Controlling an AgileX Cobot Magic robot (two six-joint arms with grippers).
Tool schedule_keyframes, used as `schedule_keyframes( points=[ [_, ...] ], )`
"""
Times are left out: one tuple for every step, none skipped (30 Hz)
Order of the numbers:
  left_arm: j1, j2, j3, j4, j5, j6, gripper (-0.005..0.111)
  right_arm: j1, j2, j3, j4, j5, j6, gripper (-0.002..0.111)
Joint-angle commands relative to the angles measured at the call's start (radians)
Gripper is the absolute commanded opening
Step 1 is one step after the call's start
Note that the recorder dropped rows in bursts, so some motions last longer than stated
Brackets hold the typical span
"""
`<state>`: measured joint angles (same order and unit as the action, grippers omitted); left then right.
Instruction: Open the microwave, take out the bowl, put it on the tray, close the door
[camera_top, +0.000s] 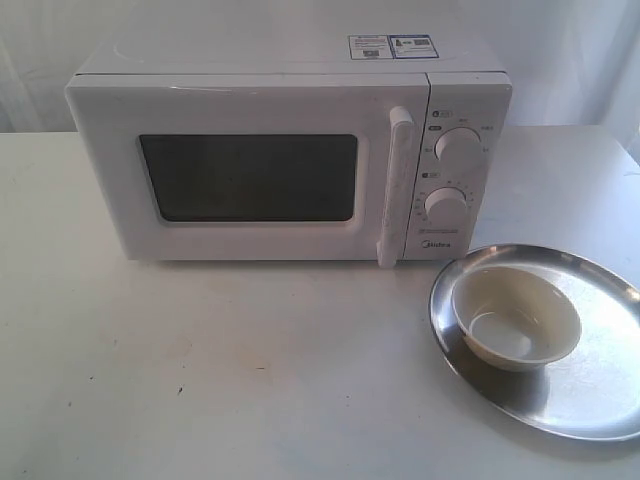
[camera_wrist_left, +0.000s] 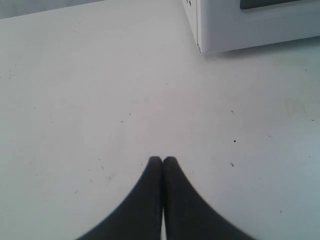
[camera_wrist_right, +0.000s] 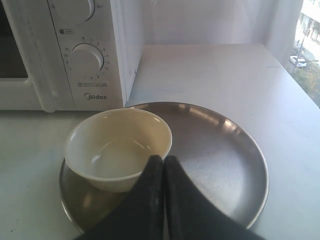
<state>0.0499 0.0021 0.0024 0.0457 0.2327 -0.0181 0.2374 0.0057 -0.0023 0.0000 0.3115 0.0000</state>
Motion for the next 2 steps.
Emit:
schedule_keyframes(
  points=[
    [-0.004,-0.002,-0.002,-0.007,-0.001,-0.003,0.000,-0.008,-0.006,0.002,0.000,-0.003,0.000,0.000],
    [-0.004,-0.002,-0.002,-0.007,-0.001,-0.003,0.000,-0.008,-0.006,0.002,0.000,-0.003,0.000,0.000]
  ],
)
